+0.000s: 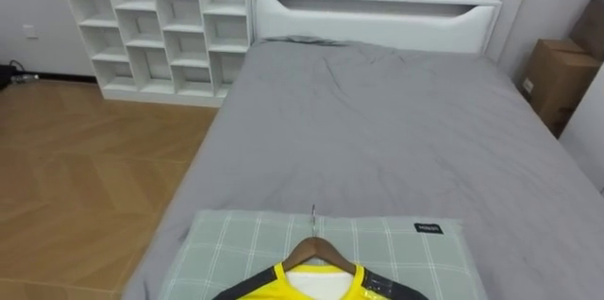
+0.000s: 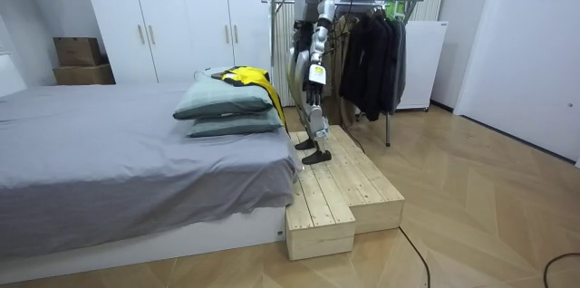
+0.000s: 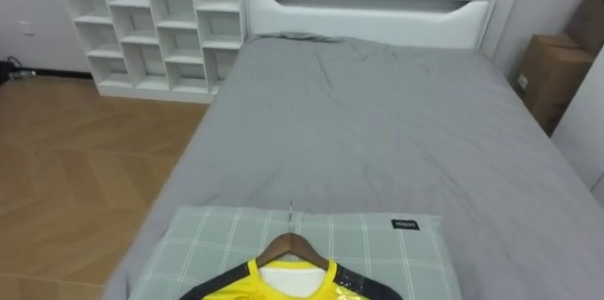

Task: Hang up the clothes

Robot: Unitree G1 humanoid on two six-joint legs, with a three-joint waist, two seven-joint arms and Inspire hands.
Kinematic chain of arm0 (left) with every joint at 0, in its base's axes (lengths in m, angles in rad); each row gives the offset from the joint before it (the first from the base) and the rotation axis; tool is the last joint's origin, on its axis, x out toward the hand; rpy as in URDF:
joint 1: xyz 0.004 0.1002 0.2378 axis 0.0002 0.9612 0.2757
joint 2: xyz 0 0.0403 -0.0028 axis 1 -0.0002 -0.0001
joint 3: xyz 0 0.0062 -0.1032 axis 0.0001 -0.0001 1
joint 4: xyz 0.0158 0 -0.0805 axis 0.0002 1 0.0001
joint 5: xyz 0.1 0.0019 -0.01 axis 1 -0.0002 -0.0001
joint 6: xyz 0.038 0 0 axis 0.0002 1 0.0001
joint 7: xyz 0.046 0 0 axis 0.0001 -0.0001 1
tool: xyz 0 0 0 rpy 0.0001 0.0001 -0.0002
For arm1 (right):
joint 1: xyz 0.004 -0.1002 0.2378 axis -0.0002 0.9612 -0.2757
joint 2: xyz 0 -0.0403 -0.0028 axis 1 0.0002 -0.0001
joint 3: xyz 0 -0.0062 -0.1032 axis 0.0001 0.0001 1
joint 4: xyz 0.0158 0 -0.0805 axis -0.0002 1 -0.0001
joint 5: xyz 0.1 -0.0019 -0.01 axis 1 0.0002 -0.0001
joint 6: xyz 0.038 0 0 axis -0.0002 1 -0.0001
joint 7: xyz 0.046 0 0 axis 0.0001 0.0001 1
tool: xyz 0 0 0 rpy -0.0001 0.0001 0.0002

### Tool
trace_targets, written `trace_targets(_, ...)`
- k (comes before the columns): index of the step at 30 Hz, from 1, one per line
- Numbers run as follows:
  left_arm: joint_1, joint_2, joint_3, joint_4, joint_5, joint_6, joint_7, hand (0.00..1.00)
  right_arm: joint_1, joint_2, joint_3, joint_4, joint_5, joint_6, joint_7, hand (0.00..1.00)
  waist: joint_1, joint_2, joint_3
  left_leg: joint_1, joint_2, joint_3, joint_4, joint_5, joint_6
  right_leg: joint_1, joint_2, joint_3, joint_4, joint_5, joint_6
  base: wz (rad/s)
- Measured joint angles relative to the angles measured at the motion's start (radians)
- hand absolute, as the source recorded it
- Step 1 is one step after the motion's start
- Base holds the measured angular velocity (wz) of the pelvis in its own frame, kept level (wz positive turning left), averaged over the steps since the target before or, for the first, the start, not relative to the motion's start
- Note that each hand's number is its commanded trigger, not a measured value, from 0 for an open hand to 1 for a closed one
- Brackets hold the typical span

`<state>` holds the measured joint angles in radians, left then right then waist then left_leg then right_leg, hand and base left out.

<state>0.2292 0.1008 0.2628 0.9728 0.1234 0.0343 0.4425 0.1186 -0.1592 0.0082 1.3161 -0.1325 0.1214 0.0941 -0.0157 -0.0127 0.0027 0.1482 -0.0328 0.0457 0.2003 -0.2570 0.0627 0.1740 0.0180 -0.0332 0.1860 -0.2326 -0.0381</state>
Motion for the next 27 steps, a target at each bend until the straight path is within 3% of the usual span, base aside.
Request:
trace_targets(7, 0.009, 0.021, -0.006, -0.121, 0.041, -0.049, 0.169, 0.0, -0.004, -0.002, 0.0, -0.002, -0.024, -0.026, -0.019, 0.0, 0.001, 0.005, -0.0026, -0.002, -0.001, -0.01, 0.003, 0.001, -0.001, 0.004, -0.002, -0.009, 0.0, 0.0, 0.0, 0.04)
trace_targets(14, 0.004, 0.054, -0.045, -0.333, 0.29, -0.089, 0.313, 0.0, -0.018, -0.02, -0.001, -0.009, -0.039, -0.036, -0.015, 0.0, -0.009, 0.019, -0.002, -0.014, -0.007, -0.026, 0.002, 0.001, 0.0, 0.0, -0.006, -0.024, 0.0, 0.001, 0.001, 0.06)
trace_targets(21, 0.0, 0.072, -0.164, -0.45, 0.463, -0.088, 0.336, 0.0, -0.028, -0.035, 0.007, -0.005, -0.047, -0.046, -0.001, 0.0, -0.035, 0.03, -0.0021, -0.014, -0.012, -0.026, 0.002, 0.002, 0.0, 0.0, -0.006, -0.024, -0.002, 0.002, 0.003, 0.0)
trace_targets(27, -0.03, 0.073, -0.224, -0.455, 0.502, -0.089, 0.329, 0.0, -0.029, -0.036, 0.009, 0.002, -0.037, -0.046, 0.022, 0.0, -0.06, 0.029, -0.0028, -0.006, -0.009, -0.021, 0.005, 0.004, 0.001, 0.0, -0.014, -0.016, -0.002, 0.002, 0.003, -0.03)
